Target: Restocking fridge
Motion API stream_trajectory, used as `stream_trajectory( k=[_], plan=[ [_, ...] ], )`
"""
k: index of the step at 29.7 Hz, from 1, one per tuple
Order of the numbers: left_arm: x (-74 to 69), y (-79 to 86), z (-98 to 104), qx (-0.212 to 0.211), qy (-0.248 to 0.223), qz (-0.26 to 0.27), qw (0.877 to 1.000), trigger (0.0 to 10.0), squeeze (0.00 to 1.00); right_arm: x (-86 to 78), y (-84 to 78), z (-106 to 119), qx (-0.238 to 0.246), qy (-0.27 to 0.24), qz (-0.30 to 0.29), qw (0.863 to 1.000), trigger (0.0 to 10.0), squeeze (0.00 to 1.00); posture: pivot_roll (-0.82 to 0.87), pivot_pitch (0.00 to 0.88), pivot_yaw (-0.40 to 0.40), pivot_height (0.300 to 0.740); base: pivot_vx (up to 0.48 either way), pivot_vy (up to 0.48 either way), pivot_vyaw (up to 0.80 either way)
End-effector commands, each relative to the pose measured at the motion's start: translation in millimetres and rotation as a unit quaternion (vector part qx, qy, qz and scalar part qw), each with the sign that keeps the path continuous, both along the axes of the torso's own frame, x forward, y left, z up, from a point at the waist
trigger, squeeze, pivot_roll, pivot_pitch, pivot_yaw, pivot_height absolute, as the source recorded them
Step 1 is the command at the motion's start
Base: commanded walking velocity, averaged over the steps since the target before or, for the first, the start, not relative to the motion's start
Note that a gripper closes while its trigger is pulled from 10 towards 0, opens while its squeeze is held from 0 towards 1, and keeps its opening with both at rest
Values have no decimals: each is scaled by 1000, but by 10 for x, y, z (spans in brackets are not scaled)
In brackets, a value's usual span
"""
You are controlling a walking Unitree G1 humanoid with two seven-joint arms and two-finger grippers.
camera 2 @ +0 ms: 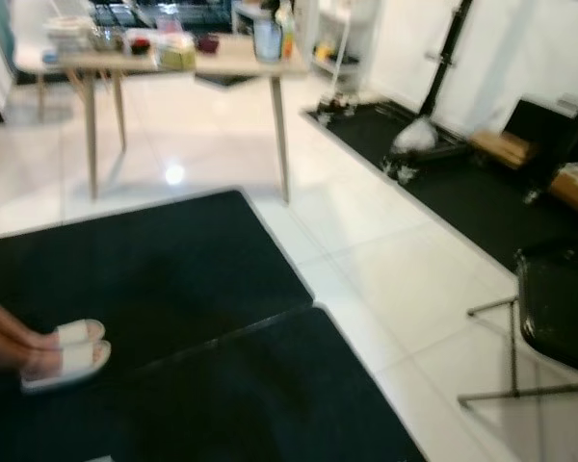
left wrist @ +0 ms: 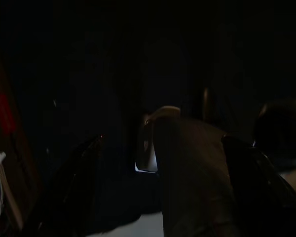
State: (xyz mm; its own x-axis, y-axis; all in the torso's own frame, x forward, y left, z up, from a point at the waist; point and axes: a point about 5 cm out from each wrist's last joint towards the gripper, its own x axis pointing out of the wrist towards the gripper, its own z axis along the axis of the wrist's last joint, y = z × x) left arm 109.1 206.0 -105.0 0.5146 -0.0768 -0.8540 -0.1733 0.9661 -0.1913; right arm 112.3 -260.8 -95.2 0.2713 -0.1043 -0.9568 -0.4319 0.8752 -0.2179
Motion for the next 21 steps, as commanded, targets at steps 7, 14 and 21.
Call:
stream_trajectory(
  k=[7,14,21],
  plan=[
    [-128,-63,-46,-8,23,-4,1000,10000,0,6,-27,10,-4,-4,-5,1000,10000,0,-72,0,-89,740,372,0,0],
    [-156,105,-23,8,25,-3,1000,10000,0,12,179,-51,14,-6,-6,1000,10000,0,-53,0,-49,740,378,0,0],
    [-82,308,42,29,14,-4,999,10000,0,-129,423,-141,58,21,-4,998,10000,0,-41,0,1,740,387,0,0]
  ],
)
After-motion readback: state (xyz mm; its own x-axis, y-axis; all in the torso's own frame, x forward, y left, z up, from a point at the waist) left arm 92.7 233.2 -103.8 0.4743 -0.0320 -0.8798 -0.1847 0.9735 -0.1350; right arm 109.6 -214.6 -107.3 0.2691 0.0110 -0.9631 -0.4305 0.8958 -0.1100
